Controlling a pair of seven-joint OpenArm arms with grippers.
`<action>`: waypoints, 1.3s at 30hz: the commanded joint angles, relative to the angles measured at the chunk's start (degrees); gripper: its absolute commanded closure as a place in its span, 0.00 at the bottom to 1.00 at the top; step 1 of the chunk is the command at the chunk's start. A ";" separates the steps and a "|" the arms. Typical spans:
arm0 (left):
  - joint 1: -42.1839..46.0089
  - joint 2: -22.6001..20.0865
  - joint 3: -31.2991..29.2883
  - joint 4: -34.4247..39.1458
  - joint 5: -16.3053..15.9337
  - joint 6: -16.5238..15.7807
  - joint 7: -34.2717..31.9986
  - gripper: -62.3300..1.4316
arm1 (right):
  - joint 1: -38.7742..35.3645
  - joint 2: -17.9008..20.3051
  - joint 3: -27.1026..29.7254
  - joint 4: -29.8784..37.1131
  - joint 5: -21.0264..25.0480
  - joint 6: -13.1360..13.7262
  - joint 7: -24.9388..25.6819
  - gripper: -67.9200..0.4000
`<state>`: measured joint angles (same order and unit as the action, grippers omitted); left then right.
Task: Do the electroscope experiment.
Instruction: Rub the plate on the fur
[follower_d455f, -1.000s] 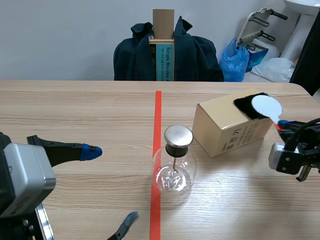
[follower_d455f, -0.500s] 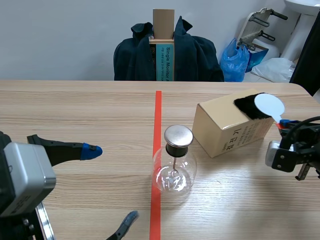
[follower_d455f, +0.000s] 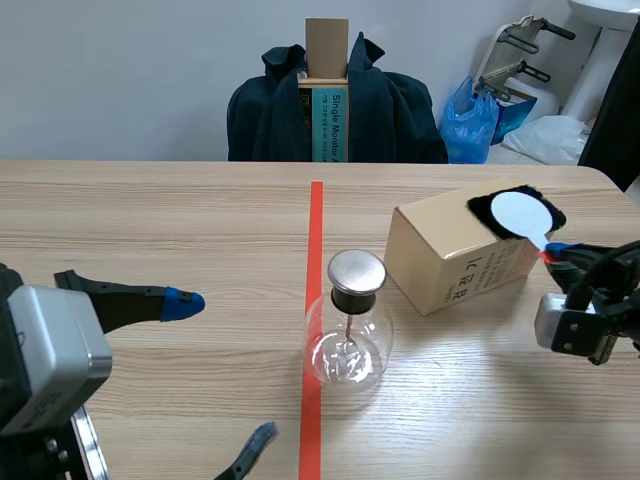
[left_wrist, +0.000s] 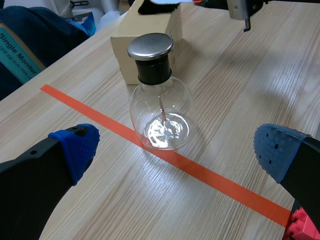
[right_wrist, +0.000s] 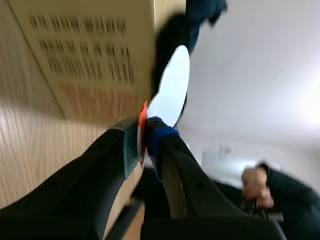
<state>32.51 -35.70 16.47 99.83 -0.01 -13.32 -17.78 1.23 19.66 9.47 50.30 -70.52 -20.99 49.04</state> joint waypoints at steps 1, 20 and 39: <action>-0.15 0.13 0.15 0.31 -0.57 0.15 -0.66 0.00 | 0.48 0.22 -0.04 0.59 -0.11 -0.90 -5.97 0.98; -0.15 0.13 0.15 0.31 -0.57 0.15 -0.61 0.00 | 0.66 0.17 0.24 0.63 -1.51 -1.05 -1.25 0.98; -0.15 0.13 0.15 0.31 -0.57 0.15 -0.59 0.00 | 0.68 0.81 0.22 0.63 -1.46 -1.03 3.21 0.98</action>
<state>32.51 -35.73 16.47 99.83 -0.01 -13.30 -17.63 1.26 19.25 9.65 50.30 -72.01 -22.04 52.29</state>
